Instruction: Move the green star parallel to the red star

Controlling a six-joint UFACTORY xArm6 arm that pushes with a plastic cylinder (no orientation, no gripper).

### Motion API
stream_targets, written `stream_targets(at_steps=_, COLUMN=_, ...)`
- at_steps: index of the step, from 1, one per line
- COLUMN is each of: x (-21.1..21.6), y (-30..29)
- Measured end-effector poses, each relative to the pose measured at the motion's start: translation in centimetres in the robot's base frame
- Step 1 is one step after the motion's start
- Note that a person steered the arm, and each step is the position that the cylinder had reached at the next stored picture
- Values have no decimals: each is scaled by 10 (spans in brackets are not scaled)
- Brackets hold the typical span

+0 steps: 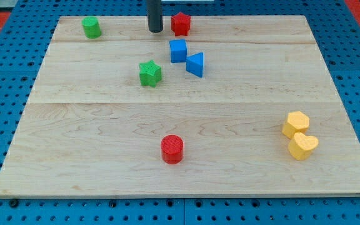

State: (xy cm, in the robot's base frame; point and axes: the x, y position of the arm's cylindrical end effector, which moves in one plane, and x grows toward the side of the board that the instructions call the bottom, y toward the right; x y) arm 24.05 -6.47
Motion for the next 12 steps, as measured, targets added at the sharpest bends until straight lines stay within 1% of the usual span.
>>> stream_targets(at_steps=1, x=25, y=-50)
stream_targets(at_steps=2, x=75, y=-83)
stream_targets(at_steps=3, x=114, y=-59)
stream_targets(at_steps=4, x=133, y=15)
stream_targets(at_steps=5, x=174, y=71)
stream_targets(at_steps=7, x=197, y=140)
stream_targets(at_steps=8, x=200, y=118)
stream_targets(at_steps=9, x=200, y=79)
stream_targets(at_steps=10, x=213, y=123)
stream_targets(at_steps=11, x=204, y=192)
stream_targets(at_steps=12, x=187, y=223)
